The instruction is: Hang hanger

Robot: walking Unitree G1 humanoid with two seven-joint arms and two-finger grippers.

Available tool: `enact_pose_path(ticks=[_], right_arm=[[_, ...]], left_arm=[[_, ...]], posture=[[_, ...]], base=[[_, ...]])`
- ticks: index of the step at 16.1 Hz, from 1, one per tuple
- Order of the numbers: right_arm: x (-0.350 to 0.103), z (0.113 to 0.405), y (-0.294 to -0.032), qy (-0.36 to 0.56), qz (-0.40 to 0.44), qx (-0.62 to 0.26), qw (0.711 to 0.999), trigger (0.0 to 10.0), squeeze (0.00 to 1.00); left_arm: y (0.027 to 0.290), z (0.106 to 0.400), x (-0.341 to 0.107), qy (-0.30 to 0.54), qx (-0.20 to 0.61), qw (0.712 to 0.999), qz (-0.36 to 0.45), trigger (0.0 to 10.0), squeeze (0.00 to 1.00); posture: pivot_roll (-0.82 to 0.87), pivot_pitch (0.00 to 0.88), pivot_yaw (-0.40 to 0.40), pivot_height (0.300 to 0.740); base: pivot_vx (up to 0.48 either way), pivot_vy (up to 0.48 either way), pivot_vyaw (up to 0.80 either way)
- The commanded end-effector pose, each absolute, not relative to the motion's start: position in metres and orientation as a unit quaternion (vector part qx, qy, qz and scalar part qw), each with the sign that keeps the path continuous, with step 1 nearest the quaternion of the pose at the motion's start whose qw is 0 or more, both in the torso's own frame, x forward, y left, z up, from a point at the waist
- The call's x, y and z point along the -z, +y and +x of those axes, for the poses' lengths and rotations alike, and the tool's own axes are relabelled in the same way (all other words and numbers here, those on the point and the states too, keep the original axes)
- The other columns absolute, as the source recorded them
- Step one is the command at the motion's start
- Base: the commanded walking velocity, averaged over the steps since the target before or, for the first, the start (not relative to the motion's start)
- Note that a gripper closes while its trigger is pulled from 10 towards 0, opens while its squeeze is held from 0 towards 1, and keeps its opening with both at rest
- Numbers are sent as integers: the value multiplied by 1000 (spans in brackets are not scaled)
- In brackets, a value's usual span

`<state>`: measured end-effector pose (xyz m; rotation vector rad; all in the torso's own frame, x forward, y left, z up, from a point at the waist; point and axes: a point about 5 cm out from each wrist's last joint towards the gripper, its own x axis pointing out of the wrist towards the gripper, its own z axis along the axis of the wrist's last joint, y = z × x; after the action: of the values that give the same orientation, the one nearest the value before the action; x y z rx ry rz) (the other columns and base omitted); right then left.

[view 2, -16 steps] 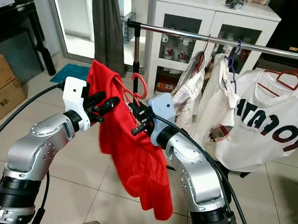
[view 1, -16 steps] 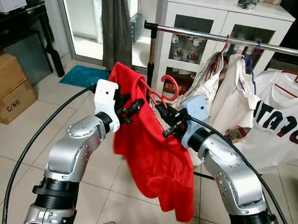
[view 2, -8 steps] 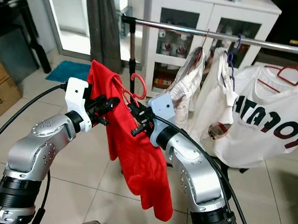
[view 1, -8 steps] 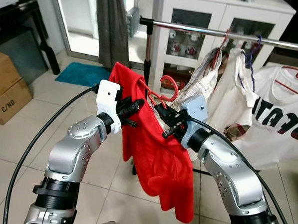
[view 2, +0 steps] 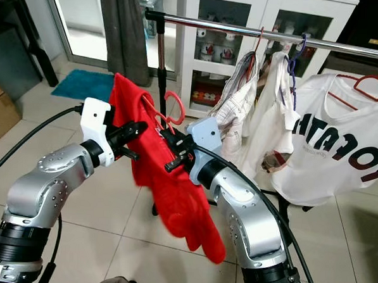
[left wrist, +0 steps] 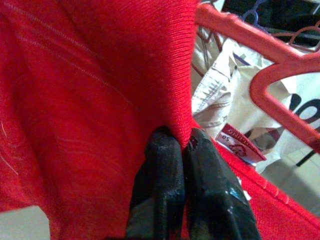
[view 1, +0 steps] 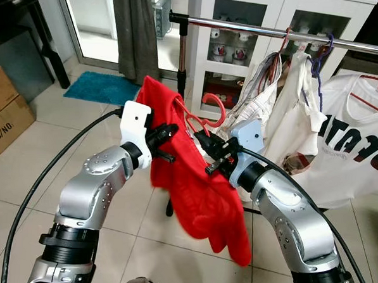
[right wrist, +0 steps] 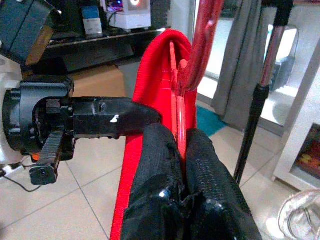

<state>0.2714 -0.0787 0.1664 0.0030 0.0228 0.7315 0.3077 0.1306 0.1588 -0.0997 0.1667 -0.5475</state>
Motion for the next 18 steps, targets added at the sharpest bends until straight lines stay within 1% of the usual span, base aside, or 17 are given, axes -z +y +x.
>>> enact_pose_path(ticks=[1, 4, 6, 7, 9, 12, 13, 15, 17, 18], right_arm=[[-178, 268, -76, -15, -2, -373, 928, 0, 0], [-175, 268, -79, -5, -24, -367, 930, 0, 0], [-161, 276, -91, 30, -99, -325, 940, 0, 0], [-156, 277, -97, 44, -104, -317, 942, 0, 0], [-153, 274, -100, 48, -129, -337, 931, 0, 0], [-141, 262, -104, 71, -167, -394, 901, 0, 0], [-139, 258, -105, 74, -168, -409, 894, 0, 0], [-140, 254, -106, 69, -154, -423, 890, 0, 0], [-144, 249, -108, 54, -118, -446, 886, 0, 0], [-147, 245, -110, 47, -99, -460, 881, 0, 0]], left_arm=[[135, 310, -157, 85, 261, 960, -52, 0, 0], [142, 313, -164, 69, 244, 966, -53, 0, 0], [148, 315, -179, 37, 235, 971, -42, 0, 0], [154, 316, -191, 17, 226, 973, -32, 0, 0], [165, 319, -204, -5, 206, 978, -20, 0, 0], [182, 324, -221, -31, 181, 983, 2, 0, 0], [190, 327, -227, -42, 159, 986, 5, 0, 0], [205, 331, -230, -52, 106, 993, 13, 0, 0], [235, 336, -228, -51, -1, 998, 22, 0, 0], [246, 337, -224, -45, -38, 998, 33, 0, 0]], posture=[[-24, 0, 12, 740], [-26, 0, 12, 740], [-29, 0, 13, 740], [-27, 0, 13, 740], [-28, 0, 14, 740], [-27, 0, 14, 740], [-27, 0, 14, 740], [-27, 0, 15, 740], [-28, 0, 15, 740], [-30, 0, 17, 740]], base=[[0, 0, 0], [0, 0, 0], [0, 0, 0], [0, 0, 0], [0, 0, 0], [0, 0, 0], [0, 0, 0], [0, 0, 0], [0, 0, 0], [0, 0, 0]])
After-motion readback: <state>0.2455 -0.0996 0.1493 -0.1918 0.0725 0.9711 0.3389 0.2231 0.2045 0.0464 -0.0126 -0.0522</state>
